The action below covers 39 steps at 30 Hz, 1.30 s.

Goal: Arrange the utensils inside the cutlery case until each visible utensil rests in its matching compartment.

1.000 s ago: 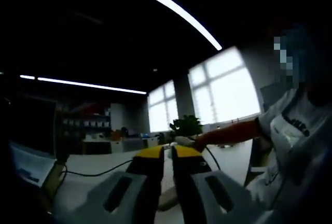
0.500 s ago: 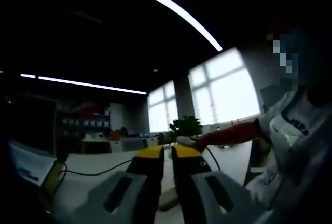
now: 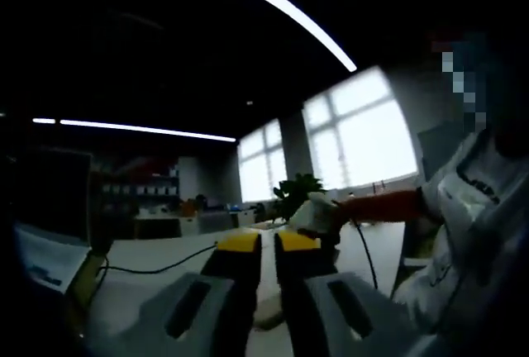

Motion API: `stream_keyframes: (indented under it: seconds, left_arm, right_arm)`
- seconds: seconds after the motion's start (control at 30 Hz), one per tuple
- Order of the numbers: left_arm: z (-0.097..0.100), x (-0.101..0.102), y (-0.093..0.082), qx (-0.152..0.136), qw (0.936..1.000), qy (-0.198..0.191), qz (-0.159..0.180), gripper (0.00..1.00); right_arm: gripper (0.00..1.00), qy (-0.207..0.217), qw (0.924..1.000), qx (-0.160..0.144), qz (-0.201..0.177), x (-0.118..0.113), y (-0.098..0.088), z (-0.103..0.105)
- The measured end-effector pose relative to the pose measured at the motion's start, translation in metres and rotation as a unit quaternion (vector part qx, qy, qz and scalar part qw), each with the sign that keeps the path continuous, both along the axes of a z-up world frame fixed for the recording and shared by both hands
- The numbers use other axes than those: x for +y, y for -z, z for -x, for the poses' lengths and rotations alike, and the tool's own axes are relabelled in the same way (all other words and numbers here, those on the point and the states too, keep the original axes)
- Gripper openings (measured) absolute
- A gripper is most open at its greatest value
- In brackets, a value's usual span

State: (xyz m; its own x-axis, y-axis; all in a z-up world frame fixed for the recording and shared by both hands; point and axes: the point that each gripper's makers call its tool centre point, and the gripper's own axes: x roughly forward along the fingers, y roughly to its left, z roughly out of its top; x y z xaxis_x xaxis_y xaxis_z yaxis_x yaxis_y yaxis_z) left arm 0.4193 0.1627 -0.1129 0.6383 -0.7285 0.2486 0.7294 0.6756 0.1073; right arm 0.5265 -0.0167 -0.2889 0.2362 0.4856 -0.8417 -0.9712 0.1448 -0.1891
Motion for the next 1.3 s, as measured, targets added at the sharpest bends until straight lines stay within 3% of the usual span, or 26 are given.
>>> stream_keyframes:
  seconds: [0.17,0.27,0.43,0.63,0.83,0.9,0.93,1.03,1.17,1.3]
  left_arm:
    - [-0.006,-0.001,0.005,0.000,0.9999,-0.010,-0.009,0.06]
    - [-0.009,-0.006,0.008,0.005,0.9999,-0.007,-0.010,0.07]
    - [-0.010,-0.010,0.012,0.009,0.9998,-0.006,-0.016,0.08]
    - [-0.017,-0.007,0.016,0.013,0.9998,-0.012,-0.011,0.08]
    - [-0.025,-0.003,0.021,0.020,0.9996,-0.019,-0.004,0.09]
    - [-0.027,0.000,0.024,0.024,0.9994,-0.022,-0.004,0.09]
    - [-0.028,0.001,0.025,0.026,0.9993,-0.026,-0.006,0.09]
    - [-0.029,0.011,0.024,0.027,0.9989,-0.037,0.001,0.09]
    - [-0.028,0.013,0.023,0.028,0.9989,-0.038,0.009,0.09]
    - [-0.028,0.015,0.024,0.025,0.9987,-0.045,0.003,0.09]
  right_arm:
    - [0.49,0.040,0.9948,-0.043,-0.082,-0.015,-0.028,0.003]
    - [0.46,0.068,0.9867,-0.083,-0.122,-0.030,-0.044,-0.001]
    - [0.43,0.107,0.9706,-0.108,-0.187,-0.051,-0.064,0.001]
    - [0.38,0.165,0.9356,-0.126,-0.286,-0.076,-0.091,0.009]
    - [0.36,0.229,0.8814,-0.151,-0.384,-0.109,-0.113,0.017]
    - [0.36,0.242,0.8740,-0.157,-0.391,-0.120,-0.112,0.020]
    - [0.35,0.253,0.8627,-0.176,-0.401,-0.128,-0.116,0.021]
    - [0.33,0.276,0.8436,-0.194,-0.418,-0.144,-0.120,0.024]
    - [0.31,0.305,0.8064,-0.211,-0.460,-0.168,-0.133,0.028]
    - [0.31,0.321,0.7903,-0.212,-0.477,-0.182,-0.133,0.034]
